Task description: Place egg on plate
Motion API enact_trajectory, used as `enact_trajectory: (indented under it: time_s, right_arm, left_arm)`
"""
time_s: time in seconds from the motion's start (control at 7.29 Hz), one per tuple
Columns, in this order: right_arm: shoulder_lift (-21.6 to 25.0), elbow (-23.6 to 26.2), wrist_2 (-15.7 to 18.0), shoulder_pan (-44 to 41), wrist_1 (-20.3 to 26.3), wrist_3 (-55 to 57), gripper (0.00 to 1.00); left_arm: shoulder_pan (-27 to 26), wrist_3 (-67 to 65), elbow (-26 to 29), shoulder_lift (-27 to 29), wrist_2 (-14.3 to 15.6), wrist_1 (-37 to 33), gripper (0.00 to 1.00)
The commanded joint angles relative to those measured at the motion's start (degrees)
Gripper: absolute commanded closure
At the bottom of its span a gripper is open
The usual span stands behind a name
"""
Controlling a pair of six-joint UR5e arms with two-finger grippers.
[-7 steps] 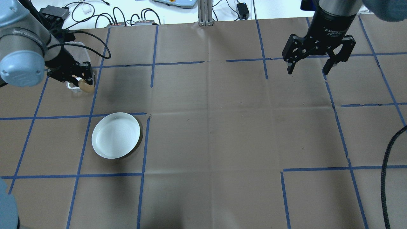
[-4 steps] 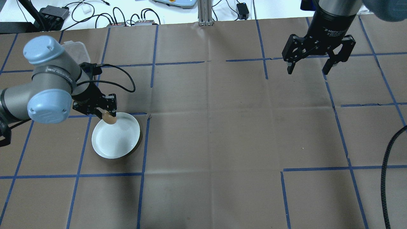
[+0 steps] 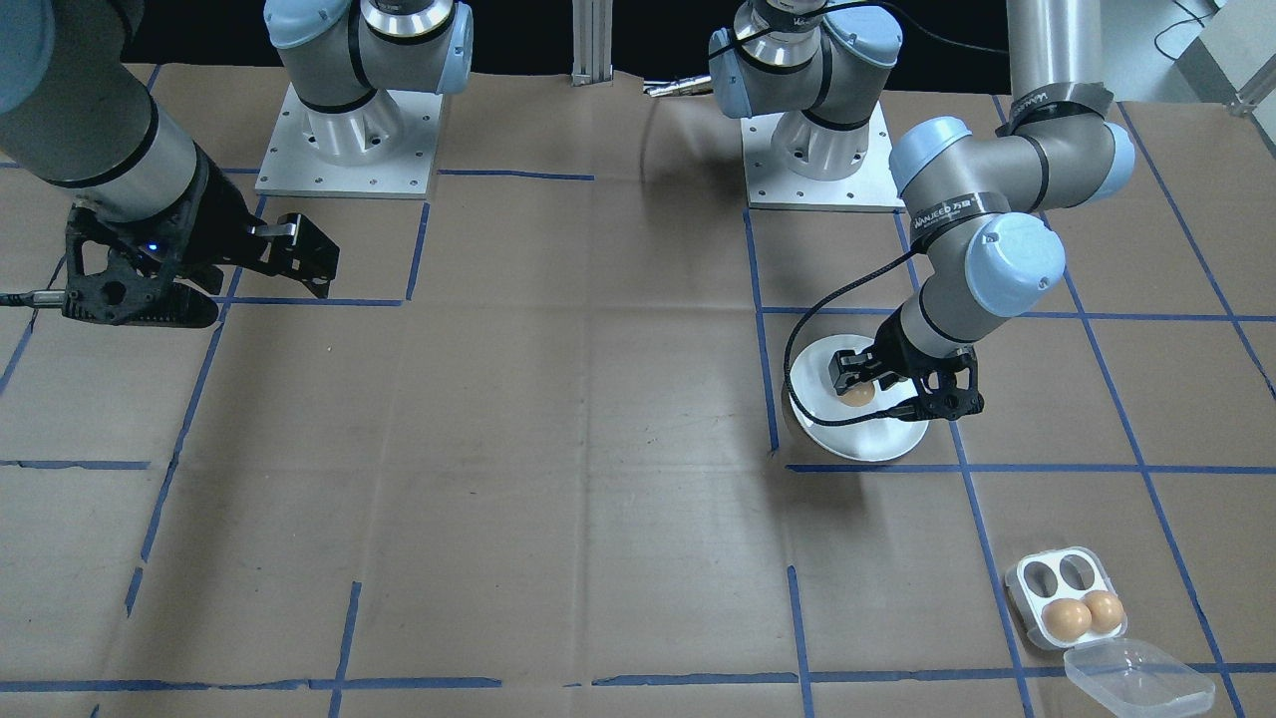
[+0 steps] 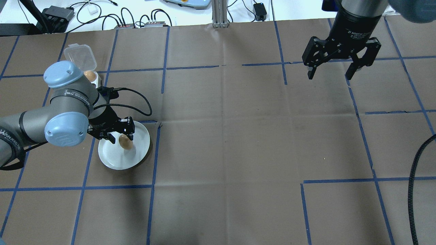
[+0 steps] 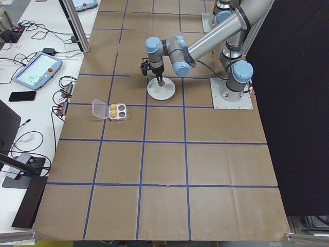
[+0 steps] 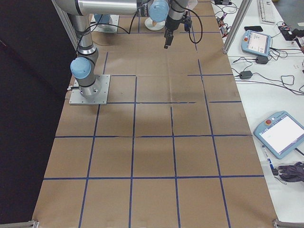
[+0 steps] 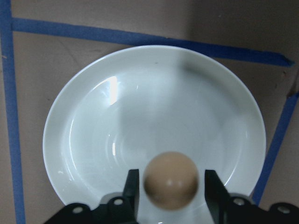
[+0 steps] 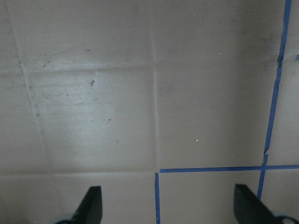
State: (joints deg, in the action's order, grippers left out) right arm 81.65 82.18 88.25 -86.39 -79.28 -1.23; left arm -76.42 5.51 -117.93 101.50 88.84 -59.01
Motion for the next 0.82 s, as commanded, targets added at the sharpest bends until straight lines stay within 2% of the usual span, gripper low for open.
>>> enact_trajectory:
  time_s: [0.0, 0.27, 0.41, 0.69]
  right_arm:
    - [0.00, 0.00, 0.08, 0.00, 0.00, 0.00, 0.00]
    - [-0.08, 0.00, -0.01, 0.00, 0.00, 0.00, 0.00]
    - [0.00, 0.00, -0.01, 0.00, 0.00, 0.00, 0.00]
    - [-0.09, 0.00, -0.01, 0.00, 0.00, 0.00, 0.00]
  left_arm:
    - [0.04, -0.32, 1.90, -3.47, 0.28, -0.92, 0.00]
    - [-0.39, -0.76, 4.89, -10.50, 0.37, -3.90, 0.00]
    - [-0.83, -0.76, 8.04, -12.53, 0.02, -8.53, 0.00]
    - [-3.02, -2.94, 20.22, -12.12, -0.16, -21.09, 0.00]
